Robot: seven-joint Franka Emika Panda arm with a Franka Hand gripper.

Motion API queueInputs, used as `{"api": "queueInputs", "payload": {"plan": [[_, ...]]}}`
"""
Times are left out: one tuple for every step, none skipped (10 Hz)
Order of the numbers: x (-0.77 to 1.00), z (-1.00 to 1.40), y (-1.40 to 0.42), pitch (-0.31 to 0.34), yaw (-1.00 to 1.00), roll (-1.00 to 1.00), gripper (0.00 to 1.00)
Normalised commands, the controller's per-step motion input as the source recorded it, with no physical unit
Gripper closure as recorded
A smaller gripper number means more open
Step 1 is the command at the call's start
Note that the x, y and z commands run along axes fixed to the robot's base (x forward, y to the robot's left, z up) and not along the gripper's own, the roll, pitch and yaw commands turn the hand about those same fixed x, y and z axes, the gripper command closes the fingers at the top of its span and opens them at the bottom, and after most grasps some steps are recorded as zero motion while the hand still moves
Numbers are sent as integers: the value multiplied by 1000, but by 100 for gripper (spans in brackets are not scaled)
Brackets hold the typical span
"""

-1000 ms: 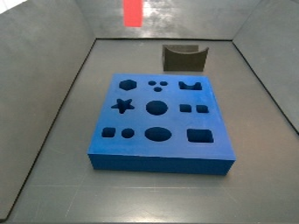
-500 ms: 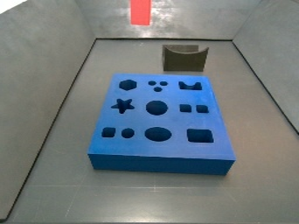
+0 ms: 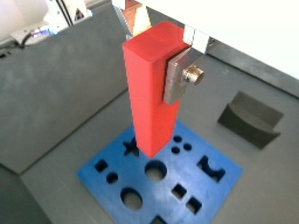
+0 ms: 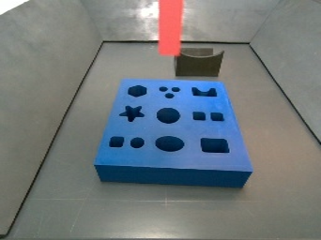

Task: Pick up the rectangle object. Move up. Move to above the board. Insert the rectangle object.
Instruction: Insert the rectangle object.

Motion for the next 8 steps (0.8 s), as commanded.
{"api": "queueInputs", "payload": {"plan": [[449,-311,-311,-11,0,111,100],[480,-303,-314,0,0,126,100],[503,-289,-291,0,0,129,100],[523,-303,-266,0,0,149,100],[594,-309,-229,0,6,169,100],[591,-314,-226,0,9,183,100],[523,-360,-243,0,0,206,100],[434,-391,-280,0,0,274,100]]}}
